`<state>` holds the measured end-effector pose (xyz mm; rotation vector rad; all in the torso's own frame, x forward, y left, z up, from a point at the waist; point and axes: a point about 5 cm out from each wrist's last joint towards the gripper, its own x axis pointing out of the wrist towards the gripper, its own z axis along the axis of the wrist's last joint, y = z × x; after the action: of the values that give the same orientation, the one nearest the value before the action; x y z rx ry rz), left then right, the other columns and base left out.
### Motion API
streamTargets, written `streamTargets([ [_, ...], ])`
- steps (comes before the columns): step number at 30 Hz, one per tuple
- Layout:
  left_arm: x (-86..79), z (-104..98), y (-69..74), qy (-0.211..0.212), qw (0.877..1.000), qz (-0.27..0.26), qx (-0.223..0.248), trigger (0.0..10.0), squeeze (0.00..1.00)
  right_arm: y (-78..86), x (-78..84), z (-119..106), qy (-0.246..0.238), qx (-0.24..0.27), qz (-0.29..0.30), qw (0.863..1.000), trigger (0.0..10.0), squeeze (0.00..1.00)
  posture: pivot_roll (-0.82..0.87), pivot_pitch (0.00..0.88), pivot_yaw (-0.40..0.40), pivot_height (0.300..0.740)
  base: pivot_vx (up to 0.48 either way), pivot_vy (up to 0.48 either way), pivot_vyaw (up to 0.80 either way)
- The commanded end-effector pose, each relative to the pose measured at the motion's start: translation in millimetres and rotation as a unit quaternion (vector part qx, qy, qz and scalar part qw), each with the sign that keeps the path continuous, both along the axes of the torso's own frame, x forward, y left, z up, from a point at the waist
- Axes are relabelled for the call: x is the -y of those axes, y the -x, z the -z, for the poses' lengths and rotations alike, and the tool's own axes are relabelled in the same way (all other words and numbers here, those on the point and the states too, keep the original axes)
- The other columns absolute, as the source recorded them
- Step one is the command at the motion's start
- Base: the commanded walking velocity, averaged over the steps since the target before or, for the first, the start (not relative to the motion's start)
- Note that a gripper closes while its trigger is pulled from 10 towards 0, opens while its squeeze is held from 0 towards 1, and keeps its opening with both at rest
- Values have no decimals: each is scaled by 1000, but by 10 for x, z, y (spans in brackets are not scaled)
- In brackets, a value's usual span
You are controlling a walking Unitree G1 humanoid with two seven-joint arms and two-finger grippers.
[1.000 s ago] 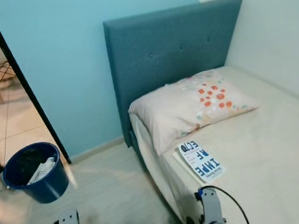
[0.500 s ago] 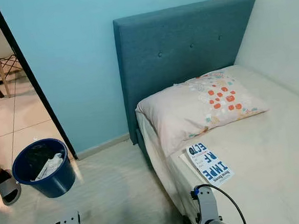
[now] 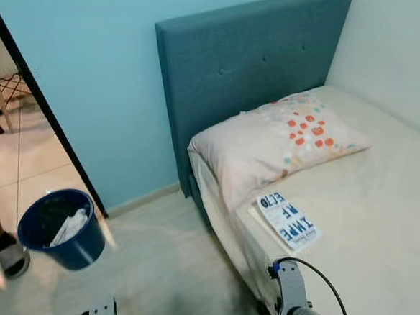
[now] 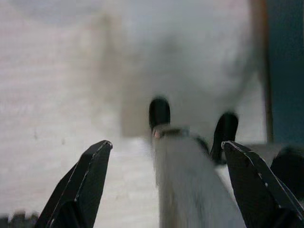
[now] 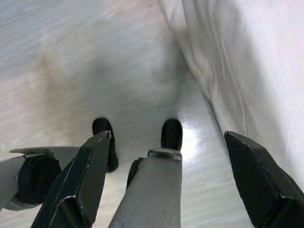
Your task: Clean up the room
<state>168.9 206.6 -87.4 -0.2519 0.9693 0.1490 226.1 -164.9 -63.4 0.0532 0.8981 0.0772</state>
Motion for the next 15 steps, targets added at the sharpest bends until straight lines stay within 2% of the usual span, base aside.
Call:
streamTargets([
  [1,-67,69,199,-3,1000,-1,-27,10000,0,60,12,37,6,-13,-2,1000,10000,0,-63,70,-16,740,-480,0,0],
  [3,-79,99,291,-2,999,-2,-34,10000,0,62,22,38,9,-13,-4,1000,10000,0,-62,69,-20,740,-480,0,0],
  [6,-76,114,338,-1,999,-2,-38,10000,0,62,26,38,10,-13,-6,1000,10000,0,-61,67,-21,740,-480,0,0],
  [15,-11,140,379,3,999,1,-42,10000,0,64,22,39,18,-14,-20,1000,10000,0,-58,61,-25,740,-480,0,0],
])
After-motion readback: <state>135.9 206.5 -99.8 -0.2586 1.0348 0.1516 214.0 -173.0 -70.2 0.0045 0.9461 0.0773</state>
